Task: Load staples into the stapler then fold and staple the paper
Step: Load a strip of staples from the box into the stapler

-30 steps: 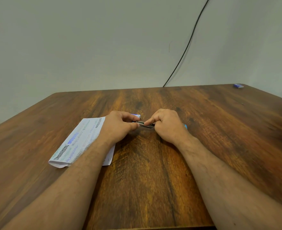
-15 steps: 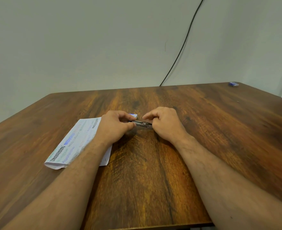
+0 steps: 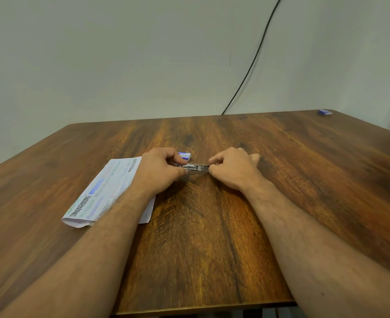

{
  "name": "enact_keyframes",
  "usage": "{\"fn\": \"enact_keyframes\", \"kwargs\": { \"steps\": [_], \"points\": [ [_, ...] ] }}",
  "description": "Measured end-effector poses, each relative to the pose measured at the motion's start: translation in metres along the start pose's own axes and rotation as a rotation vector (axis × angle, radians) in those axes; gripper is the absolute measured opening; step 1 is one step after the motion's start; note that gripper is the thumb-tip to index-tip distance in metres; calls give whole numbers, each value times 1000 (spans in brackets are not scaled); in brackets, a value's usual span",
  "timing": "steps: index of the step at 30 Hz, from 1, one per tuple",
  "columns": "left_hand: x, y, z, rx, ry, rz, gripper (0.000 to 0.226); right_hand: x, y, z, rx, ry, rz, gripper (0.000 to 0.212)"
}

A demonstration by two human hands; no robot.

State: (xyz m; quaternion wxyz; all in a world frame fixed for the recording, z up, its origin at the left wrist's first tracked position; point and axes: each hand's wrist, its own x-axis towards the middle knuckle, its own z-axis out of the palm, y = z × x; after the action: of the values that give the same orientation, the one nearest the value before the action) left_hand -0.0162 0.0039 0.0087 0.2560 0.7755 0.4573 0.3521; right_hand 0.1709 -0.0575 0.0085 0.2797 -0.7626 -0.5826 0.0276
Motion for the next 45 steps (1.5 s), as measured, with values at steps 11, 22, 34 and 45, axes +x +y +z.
{"fn": "enact_keyframes", "kwargs": {
  "steps": [11, 22, 34, 45],
  "points": [
    [-3, 1, 5, 22, -51, 142, 67, -1, 0, 1, 55, 128, -129, 17],
    [-2, 3, 2, 52, 44, 202, 32, -3, -4, -2, 153, 245, -261, 9],
    [6, 1, 5, 46, 101, 115, 17, 0, -3, 0, 25, 259, -236, 14],
    [8, -1, 14, 93, 117, 79, 18, 0, 0, -3, -91, 181, -243, 22]
  ]
}}
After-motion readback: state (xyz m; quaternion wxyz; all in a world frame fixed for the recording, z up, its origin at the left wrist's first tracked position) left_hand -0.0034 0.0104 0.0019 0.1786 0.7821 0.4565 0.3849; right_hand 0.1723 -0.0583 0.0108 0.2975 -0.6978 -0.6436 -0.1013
